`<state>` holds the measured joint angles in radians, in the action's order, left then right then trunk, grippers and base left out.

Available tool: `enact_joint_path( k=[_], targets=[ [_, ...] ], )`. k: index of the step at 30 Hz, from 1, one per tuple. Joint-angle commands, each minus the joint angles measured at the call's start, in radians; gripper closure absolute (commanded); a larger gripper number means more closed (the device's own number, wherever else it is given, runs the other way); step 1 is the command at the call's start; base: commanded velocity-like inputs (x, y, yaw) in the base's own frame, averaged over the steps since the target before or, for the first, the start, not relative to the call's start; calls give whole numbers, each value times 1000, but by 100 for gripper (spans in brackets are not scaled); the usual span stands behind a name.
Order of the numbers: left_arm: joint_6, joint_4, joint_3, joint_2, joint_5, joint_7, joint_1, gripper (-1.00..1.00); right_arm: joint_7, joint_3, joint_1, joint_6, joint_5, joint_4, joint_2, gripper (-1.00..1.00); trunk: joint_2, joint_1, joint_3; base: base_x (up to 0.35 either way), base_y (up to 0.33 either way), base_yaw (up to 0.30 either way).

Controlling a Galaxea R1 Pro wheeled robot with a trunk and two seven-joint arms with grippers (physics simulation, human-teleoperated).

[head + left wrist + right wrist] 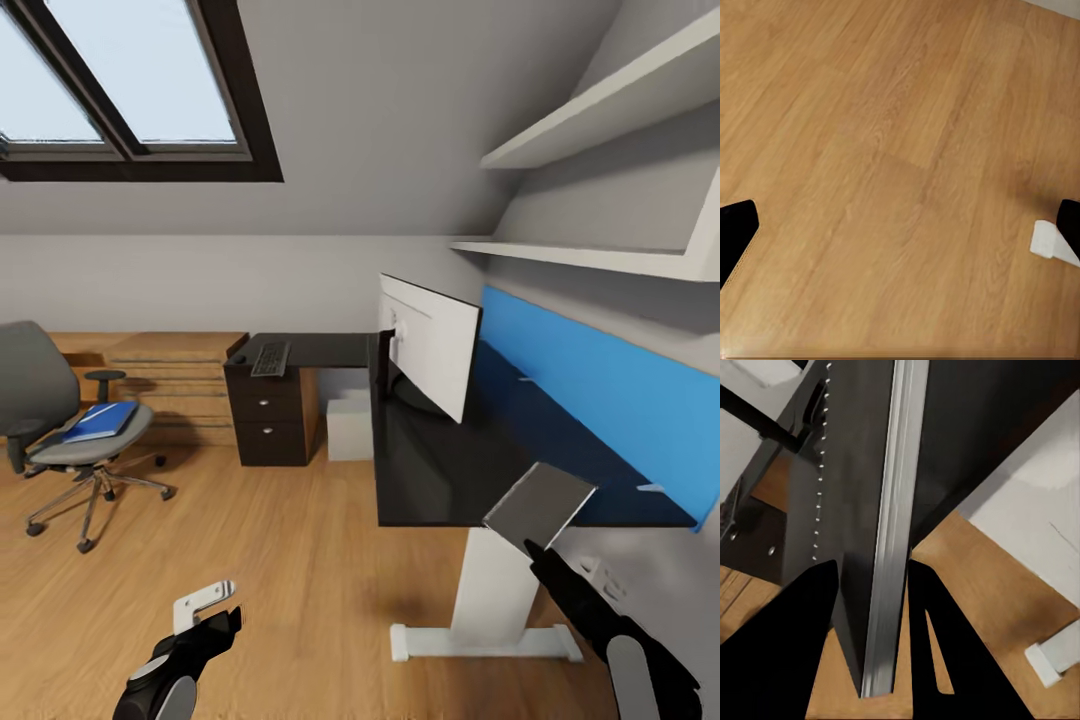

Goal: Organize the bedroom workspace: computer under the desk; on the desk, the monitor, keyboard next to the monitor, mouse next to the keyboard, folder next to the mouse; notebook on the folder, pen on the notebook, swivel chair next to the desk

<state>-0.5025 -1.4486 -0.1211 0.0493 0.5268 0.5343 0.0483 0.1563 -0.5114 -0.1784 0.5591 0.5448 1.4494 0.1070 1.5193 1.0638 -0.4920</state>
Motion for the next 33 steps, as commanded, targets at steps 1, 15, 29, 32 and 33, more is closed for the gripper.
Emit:
enact_joint_path(
  k=[1, 15, 29, 32, 33],
  targets=[
    [-1, -1, -3, 1, 10, 10, 1, -100, 5, -2, -1, 7, 2, 2, 2, 100, 1, 0, -1, -248, 245, 0],
    [0, -1, -3, 0, 9, 10, 1, -100, 16, 8, -1, 0, 1, 6, 18, 100, 1, 0, -1, -246, 249, 4],
    [-2, -1, -3, 1, 11, 10, 1, -100, 38, 17, -1, 0, 2, 10, 19, 100, -13, -8, 5, -113, 125, 92],
    [-2, -1, -3, 1, 11, 10, 1, -100, 38, 27, -1, 0, 2, 9, 19, 100, -34, -20, 15, -7, 8, 258],
    [-2, -1, -3, 1, 11, 11, 1, -100, 38, 31, -1, 0, 2, 8, 18, 100, -41, -23, 18, -4, 4, 268]
  ],
)
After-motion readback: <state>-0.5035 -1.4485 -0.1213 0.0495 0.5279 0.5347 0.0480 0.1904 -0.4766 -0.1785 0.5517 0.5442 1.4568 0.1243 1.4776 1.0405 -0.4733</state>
